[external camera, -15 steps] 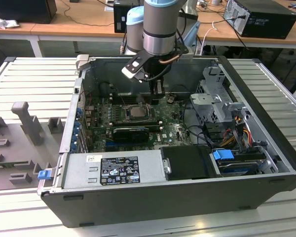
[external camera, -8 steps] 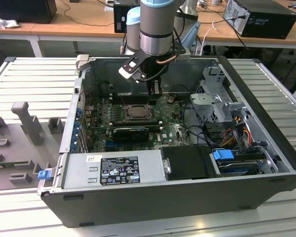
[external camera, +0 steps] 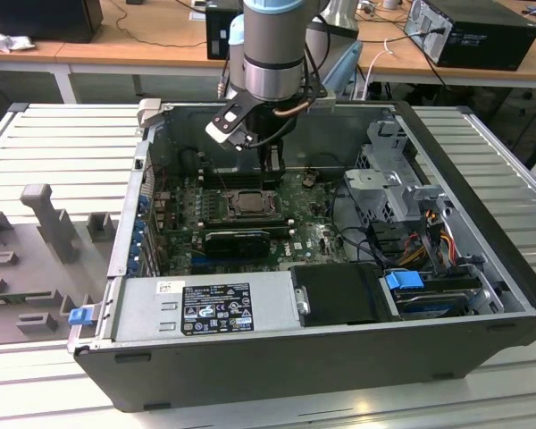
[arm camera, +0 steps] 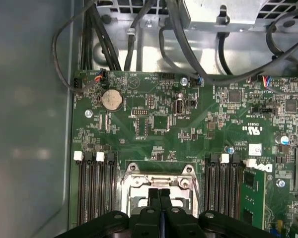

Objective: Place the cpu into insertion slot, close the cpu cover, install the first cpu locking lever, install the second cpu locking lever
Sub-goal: 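Close the cpu cover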

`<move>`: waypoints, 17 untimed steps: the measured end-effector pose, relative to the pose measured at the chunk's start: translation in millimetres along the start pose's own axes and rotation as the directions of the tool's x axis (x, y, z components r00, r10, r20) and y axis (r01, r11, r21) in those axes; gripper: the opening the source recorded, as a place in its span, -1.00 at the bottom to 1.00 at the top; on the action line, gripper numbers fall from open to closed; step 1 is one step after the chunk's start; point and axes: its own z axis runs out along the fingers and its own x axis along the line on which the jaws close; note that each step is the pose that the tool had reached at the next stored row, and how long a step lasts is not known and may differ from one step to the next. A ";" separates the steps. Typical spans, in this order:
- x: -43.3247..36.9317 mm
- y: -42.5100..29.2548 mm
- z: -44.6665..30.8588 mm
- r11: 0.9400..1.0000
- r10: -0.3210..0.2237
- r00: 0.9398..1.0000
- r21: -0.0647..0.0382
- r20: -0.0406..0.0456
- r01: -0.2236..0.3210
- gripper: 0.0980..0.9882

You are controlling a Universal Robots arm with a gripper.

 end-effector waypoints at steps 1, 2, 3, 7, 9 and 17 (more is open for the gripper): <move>0.0 -0.6 0.1 1.000 0.000 1.000 0.000 0.000 0.000 -0.98; 0.1 -1.2 0.4 1.000 0.000 1.000 0.000 0.000 0.000 -0.98; 0.1 -1.7 0.6 1.000 0.000 1.000 0.000 0.000 0.000 -0.98; 0.1 -8.6 2.3 1.000 0.000 1.000 0.000 0.000 0.000 -0.98; 0.1 -13.5 3.2 1.000 0.000 1.000 0.000 0.000 0.000 -0.98; -7.3 -27.8 5.8 1.000 -0.026 1.000 0.000 -0.002 0.026 -0.98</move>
